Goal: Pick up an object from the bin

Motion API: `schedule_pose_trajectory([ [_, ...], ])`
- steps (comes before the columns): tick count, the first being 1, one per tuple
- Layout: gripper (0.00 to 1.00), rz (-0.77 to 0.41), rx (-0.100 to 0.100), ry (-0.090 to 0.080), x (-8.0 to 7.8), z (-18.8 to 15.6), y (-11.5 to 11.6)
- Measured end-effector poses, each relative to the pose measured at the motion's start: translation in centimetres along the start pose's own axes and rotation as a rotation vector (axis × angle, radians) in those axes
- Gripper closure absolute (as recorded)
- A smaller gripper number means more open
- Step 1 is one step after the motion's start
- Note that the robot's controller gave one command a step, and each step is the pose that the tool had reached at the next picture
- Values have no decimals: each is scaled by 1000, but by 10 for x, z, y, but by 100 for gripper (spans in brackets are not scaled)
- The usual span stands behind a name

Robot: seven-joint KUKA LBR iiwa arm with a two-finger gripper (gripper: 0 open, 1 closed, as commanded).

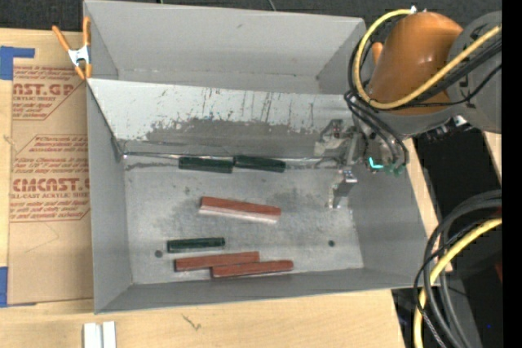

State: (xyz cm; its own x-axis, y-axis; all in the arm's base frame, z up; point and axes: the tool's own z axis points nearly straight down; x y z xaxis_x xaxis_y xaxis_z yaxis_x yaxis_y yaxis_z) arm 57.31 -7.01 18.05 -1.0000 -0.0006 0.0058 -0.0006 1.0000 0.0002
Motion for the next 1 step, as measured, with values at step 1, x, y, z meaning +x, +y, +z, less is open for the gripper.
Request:
schedule_pose_trajectory([
  [1,0,-1,1,-8,-2,-4,0],
])
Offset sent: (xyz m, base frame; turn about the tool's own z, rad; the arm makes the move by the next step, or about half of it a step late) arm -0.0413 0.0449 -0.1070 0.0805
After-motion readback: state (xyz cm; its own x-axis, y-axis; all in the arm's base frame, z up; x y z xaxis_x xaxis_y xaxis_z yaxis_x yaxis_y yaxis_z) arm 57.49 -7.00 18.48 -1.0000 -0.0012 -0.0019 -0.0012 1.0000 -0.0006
